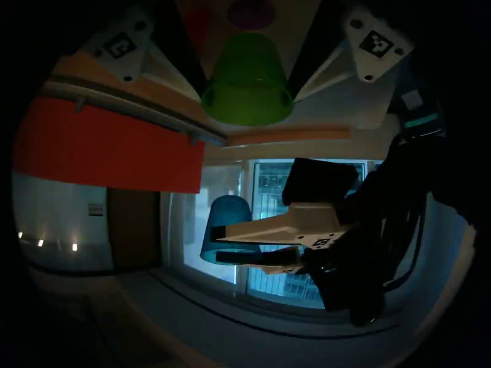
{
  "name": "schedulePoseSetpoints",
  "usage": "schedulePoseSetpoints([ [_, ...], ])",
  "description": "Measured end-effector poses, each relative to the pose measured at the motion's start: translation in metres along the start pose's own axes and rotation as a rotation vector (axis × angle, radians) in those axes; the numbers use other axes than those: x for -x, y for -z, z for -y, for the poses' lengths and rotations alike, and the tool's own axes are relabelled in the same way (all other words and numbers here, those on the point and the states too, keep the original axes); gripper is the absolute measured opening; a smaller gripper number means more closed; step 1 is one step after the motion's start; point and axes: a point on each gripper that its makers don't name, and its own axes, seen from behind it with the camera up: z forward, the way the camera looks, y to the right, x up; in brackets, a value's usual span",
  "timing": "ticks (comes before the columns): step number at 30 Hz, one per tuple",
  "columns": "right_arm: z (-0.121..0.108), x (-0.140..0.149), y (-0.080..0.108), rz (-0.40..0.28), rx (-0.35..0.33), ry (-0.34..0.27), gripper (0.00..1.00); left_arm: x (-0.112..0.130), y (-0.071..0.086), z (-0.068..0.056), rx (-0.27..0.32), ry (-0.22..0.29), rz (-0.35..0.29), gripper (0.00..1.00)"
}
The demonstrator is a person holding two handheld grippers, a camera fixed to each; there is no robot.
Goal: Pour water
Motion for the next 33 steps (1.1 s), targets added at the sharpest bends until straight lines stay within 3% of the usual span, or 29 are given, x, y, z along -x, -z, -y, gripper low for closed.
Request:
schedulePoseSetpoints([
  [11,0.000,-0.005,0.002,-0.006,0.007,0.005,0.89,0.011,-0.003,0.015,-0.009,0.335,0.002,0.88],
  [18,0.000,-0.007,0.004,-0.006,0.010,0.006,0.89,0.016,-0.007,0.018,-0.005,0.502,-0.013,0.87],
  [24,-0.001,-0.009,0.004,-0.006,0.014,0.008,0.89,0.022,-0.011,0.021,-0.009,0.570,-0.017,0.87],
  [33,-0.002,-0.010,0.005,-0.006,0.019,0.008,0.89,0.029,-0.008,0.021,-0.020,0.571,-0.008,0.88],
])
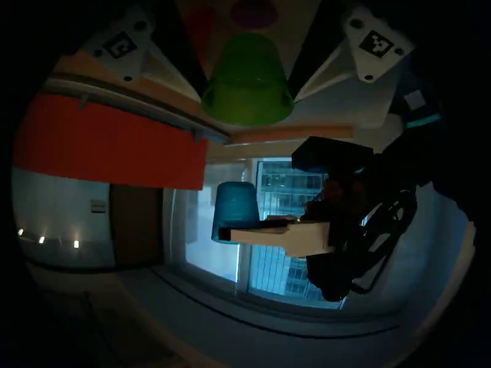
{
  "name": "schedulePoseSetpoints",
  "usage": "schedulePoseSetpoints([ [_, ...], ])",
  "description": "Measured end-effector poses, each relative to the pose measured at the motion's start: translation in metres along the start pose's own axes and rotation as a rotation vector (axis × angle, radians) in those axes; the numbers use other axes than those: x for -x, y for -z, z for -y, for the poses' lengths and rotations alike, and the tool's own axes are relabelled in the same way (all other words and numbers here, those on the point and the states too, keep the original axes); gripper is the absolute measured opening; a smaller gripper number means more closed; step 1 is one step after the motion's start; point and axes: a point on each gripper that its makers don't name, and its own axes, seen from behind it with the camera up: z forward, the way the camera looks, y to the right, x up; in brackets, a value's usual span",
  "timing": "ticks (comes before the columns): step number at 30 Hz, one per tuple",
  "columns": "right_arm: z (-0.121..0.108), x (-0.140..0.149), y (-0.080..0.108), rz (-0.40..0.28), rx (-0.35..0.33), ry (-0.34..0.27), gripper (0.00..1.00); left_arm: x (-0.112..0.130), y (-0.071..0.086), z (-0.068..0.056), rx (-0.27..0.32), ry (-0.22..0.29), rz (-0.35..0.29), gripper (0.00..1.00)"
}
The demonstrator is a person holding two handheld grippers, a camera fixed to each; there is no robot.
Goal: Pour water
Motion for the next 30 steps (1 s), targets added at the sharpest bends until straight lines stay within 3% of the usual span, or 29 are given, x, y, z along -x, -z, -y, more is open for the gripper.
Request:
schedulePoseSetpoints([
  [12,-0.007,-0.002,0.010,0.010,0.022,0.002,0.89,0.022,0.007,0.012,-0.017,0.026,0.022,0.88],
  [30,-0.037,0.001,0.035,0.034,0.090,-0.013,0.89,0.058,0.021,0.024,-0.027,0.010,0.061,0.88],
])
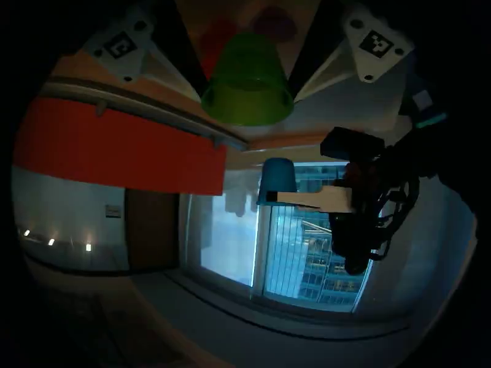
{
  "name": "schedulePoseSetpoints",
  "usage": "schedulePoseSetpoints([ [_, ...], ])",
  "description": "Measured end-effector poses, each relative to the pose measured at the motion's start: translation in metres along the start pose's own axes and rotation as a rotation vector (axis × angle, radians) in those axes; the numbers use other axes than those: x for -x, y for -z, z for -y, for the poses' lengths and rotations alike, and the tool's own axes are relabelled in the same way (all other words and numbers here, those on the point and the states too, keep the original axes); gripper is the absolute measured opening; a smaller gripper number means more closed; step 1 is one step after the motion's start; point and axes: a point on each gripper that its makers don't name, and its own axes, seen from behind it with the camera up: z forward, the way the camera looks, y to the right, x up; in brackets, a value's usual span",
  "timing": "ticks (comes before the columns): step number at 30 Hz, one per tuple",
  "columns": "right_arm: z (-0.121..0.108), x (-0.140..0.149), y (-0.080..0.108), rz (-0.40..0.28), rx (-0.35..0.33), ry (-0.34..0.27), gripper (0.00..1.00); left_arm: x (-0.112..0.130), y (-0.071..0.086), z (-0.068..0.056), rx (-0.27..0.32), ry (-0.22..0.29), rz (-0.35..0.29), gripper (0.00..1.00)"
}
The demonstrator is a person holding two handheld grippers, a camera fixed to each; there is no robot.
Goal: Pour water
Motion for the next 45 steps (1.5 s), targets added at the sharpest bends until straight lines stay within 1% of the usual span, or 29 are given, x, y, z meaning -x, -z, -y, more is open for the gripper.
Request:
schedulePoseSetpoints([
  [12,-0.013,0.001,0.008,0.002,0.030,-0.004,0.89,0.006,-0.001,0.003,-0.005,-0.016,0.010,0.88],
  [18,-0.017,0.008,0.010,0.014,0.037,-0.011,0.89,0.020,-0.001,0.004,-0.004,-0.015,0.034,0.88],
  [27,-0.022,0.023,0.011,0.051,0.040,-0.011,0.89,0.045,-0.003,0.008,0.004,-0.023,0.086,0.88],
  [32,-0.026,0.034,0.013,0.081,0.041,-0.013,0.89,0.069,-0.003,0.008,0.015,-0.023,0.137,0.88],
  [38,-0.027,0.050,0.014,0.121,0.032,-0.016,0.89,0.095,-0.002,0.007,0.026,-0.041,0.198,0.88],
  [45,-0.027,0.069,0.015,0.172,0.019,-0.011,0.90,0.120,-0.003,0.007,0.040,-0.054,0.252,0.88],
])
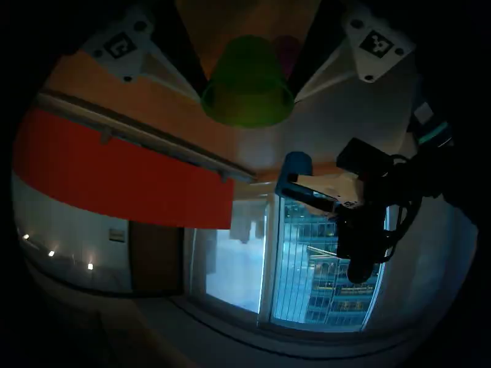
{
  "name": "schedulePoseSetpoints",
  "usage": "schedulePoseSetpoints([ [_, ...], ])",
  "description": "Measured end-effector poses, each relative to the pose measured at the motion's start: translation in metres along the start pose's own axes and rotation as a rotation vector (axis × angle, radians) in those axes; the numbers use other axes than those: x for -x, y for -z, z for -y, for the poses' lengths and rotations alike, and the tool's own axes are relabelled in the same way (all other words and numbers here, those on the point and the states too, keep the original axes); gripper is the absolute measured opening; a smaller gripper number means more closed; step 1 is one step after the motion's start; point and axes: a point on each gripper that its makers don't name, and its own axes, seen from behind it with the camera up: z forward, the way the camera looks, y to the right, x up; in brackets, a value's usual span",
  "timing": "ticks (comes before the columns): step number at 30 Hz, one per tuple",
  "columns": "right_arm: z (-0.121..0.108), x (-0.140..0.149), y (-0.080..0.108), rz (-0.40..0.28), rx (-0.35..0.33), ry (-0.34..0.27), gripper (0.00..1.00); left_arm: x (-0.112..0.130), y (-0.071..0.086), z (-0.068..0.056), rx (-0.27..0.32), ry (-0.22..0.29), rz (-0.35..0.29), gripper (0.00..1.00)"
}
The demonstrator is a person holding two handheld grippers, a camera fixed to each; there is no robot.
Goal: Pour water
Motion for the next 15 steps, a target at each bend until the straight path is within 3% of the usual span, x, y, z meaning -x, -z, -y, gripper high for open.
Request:
schedulePoseSetpoints([
  [15,-0.002,0.036,-0.001,0.087,-0.018,0.002,0.90,0.044,-0.013,-0.008,0.025,-0.037,0.120,0.88],
])
